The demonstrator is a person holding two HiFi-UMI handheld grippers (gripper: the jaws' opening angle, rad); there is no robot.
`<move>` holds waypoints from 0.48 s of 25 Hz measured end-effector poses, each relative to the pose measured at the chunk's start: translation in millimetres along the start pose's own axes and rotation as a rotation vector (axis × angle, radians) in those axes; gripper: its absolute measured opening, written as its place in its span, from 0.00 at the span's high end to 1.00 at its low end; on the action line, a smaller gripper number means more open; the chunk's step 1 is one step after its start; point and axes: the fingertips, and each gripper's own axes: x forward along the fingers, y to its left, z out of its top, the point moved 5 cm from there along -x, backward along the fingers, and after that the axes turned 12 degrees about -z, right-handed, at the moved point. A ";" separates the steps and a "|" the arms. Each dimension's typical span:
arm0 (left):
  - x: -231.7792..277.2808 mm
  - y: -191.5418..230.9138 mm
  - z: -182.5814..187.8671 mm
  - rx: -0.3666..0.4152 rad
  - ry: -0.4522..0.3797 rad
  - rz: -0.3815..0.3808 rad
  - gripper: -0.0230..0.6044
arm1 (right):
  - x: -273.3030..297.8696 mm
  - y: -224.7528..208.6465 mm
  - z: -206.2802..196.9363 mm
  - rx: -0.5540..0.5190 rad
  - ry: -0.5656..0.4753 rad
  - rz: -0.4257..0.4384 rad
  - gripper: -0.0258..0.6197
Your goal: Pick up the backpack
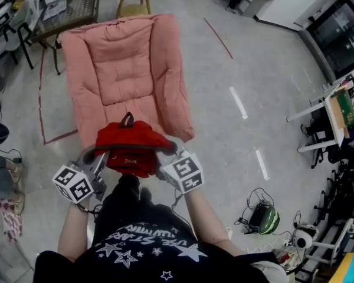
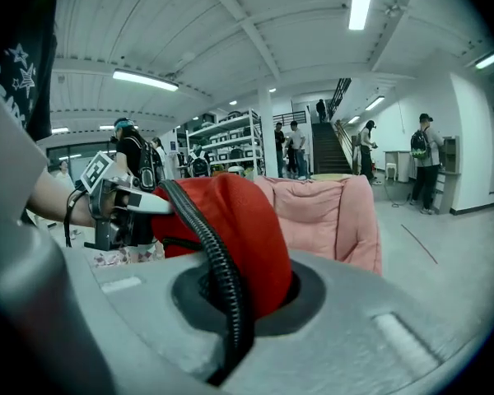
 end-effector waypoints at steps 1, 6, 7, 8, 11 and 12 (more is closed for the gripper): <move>-4.1 -11.7 -0.3 0.010 -0.003 0.000 0.95 | -10.5 1.9 1.7 0.005 -0.016 0.009 0.95; -35.1 -58.5 -13.5 0.020 -0.016 0.044 0.95 | -42.4 21.8 -2.9 0.017 -0.058 0.065 0.95; -41.7 -62.8 -17.8 0.018 -0.019 0.054 0.95 | -44.0 26.2 -8.3 0.024 -0.052 0.071 0.95; -47.8 -65.9 -21.7 0.018 -0.024 0.063 0.95 | -45.1 30.8 -13.2 0.033 -0.047 0.076 0.95; -63.4 -72.2 -30.3 0.026 -0.053 0.090 0.95 | -51.3 44.8 -17.9 0.066 -0.057 0.094 0.95; -67.3 -74.2 -31.2 0.026 -0.064 0.095 0.95 | -53.8 48.5 -17.6 0.071 -0.062 0.099 0.95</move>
